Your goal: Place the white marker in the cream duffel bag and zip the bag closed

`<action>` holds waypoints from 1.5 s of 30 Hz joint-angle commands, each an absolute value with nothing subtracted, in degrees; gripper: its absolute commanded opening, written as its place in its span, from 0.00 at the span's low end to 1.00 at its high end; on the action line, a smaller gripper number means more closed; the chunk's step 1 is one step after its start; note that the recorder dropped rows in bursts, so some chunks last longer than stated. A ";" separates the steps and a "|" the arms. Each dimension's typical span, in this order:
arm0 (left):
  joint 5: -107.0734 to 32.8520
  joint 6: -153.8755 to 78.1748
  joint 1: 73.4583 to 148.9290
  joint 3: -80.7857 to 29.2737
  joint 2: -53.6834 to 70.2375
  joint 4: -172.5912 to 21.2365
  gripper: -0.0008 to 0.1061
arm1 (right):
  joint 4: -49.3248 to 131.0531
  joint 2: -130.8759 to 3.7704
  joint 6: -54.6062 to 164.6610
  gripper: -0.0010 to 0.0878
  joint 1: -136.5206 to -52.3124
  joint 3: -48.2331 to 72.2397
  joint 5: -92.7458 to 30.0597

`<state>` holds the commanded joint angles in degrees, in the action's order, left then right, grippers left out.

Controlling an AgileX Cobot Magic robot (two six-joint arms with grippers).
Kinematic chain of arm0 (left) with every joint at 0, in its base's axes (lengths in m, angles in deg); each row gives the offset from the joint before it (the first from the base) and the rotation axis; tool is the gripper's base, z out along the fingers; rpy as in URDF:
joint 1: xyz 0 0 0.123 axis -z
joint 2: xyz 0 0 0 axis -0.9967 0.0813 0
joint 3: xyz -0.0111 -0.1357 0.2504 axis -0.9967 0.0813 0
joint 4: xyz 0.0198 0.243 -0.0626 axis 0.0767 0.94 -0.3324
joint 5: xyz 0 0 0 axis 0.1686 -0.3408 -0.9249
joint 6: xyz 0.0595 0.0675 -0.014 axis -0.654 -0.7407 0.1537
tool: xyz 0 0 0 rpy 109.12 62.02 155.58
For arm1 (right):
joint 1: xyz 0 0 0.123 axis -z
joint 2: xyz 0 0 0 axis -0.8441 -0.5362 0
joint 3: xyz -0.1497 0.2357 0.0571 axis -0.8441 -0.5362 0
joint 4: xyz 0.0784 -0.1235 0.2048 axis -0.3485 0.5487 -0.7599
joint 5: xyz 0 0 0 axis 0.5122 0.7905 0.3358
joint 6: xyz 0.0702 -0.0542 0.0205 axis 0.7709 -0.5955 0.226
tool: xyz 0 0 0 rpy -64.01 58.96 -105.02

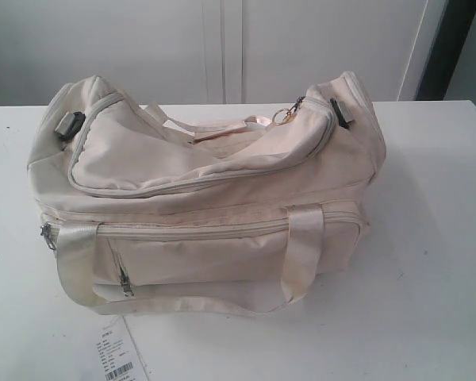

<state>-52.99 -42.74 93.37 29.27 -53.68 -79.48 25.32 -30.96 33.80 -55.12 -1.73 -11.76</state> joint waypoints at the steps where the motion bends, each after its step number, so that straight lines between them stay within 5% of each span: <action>1: -52.99 -42.74 93.37 29.27 -53.68 -79.48 0.01 | 25.32 -30.96 33.80 0.01 -55.12 -1.73 -11.76; 45: -50.13 -42.74 93.37 29.27 -53.68 -79.48 0.01 | 25.47 -30.96 35.76 0.01 -55.12 -3.08 -12.10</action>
<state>-50.13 -42.74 93.37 29.27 -53.68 -79.48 25.47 -30.96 35.76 -55.12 -3.08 -12.10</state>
